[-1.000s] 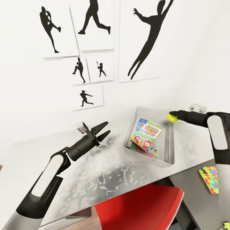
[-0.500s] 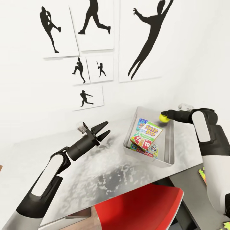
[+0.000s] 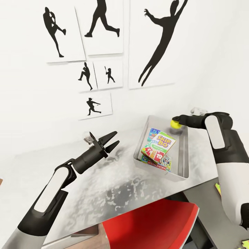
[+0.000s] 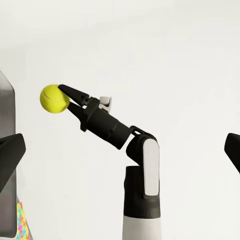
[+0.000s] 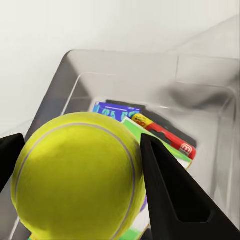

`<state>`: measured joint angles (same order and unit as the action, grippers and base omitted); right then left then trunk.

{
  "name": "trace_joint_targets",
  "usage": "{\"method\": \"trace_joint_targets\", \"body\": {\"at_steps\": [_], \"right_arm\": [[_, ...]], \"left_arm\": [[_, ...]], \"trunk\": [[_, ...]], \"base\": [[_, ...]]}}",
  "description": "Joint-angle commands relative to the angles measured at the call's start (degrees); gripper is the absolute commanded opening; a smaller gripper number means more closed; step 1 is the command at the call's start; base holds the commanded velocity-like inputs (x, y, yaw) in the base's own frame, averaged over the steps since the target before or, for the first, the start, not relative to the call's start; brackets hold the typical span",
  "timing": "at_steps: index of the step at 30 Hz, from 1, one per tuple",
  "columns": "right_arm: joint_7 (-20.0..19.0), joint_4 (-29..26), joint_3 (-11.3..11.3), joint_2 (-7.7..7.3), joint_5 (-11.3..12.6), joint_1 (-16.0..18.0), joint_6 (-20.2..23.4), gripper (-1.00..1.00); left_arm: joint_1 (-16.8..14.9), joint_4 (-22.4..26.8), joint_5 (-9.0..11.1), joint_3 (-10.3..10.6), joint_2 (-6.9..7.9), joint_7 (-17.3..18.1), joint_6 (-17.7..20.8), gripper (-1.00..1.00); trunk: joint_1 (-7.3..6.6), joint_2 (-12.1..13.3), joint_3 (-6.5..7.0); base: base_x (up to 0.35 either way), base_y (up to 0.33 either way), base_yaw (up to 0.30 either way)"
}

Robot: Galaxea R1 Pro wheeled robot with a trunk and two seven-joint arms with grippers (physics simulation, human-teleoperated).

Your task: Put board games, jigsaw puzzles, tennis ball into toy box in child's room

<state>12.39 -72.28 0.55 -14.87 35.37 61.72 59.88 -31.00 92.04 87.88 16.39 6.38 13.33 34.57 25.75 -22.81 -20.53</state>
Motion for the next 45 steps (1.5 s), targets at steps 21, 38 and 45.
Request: {"method": "trace_joint_targets", "body": {"at_steps": [21,38,45], "right_arm": [[0.8,10.6,0.9,3.54,-6.9,3.3,-3.9,-1.0],[0.8,11.7,0.9,3.79,-7.9,3.9,-5.5,-1.0],[0.8,11.8,0.9,3.74,-8.0,4.1,-5.6,-1.0]], "left_arm": [[-0.1,0.0,0.3,0.0,0.04,0.0,0.2,1.0],[-0.1,0.0,0.3,0.0,0.04,0.0,0.5,1.0],[-0.1,0.0,0.3,0.0,0.04,0.0,0.5,1.0]], "trunk": [[0.03,-0.1,-1.26],[0.03,-0.1,-2.83],[0.03,-0.1,-3.48]], "base": [[0.0,0.0,0.0],[0.0,0.0,0.0],[0.0,0.0,0.0]]}}
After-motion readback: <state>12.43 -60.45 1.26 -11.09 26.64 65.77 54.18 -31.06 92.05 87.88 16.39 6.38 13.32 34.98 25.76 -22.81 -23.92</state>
